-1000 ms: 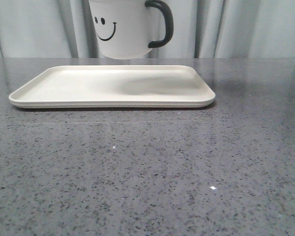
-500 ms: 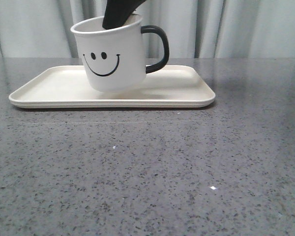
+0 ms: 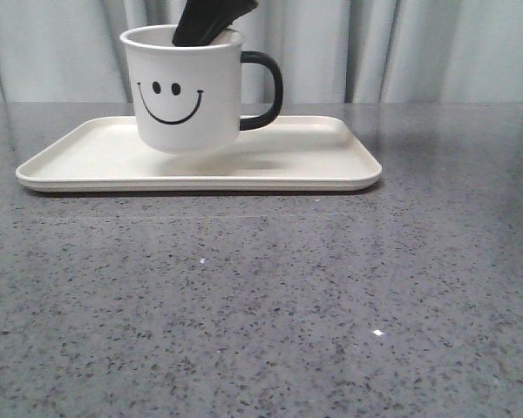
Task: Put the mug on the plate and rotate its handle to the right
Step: 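Lift the mug with the right gripper and rotate it, turning the handle, then lower the rotated mug onto the tray with the right gripper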
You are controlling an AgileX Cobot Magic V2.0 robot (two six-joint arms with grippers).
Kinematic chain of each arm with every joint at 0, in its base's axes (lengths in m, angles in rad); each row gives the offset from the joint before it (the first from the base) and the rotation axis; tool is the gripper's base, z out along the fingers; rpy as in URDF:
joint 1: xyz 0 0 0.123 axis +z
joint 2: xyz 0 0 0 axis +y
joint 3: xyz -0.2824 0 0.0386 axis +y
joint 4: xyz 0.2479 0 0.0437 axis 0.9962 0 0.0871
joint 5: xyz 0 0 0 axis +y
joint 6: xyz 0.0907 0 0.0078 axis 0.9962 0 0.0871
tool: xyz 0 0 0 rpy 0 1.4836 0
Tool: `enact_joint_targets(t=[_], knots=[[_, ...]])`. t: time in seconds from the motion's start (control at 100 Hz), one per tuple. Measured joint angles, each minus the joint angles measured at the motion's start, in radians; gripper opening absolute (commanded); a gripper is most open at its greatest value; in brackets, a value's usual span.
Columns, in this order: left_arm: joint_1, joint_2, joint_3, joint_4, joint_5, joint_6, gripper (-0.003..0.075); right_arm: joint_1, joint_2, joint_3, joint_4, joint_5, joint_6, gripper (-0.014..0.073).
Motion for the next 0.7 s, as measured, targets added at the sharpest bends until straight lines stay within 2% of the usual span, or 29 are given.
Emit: enact_joint_targets(t=[0.7], knots=[[0.0, 0.0, 0.0, 0.0, 0.0, 0.0, 0.0491, -0.019, 0.051, -0.001, 0.016, 0.0, -0.051, -0.006]])
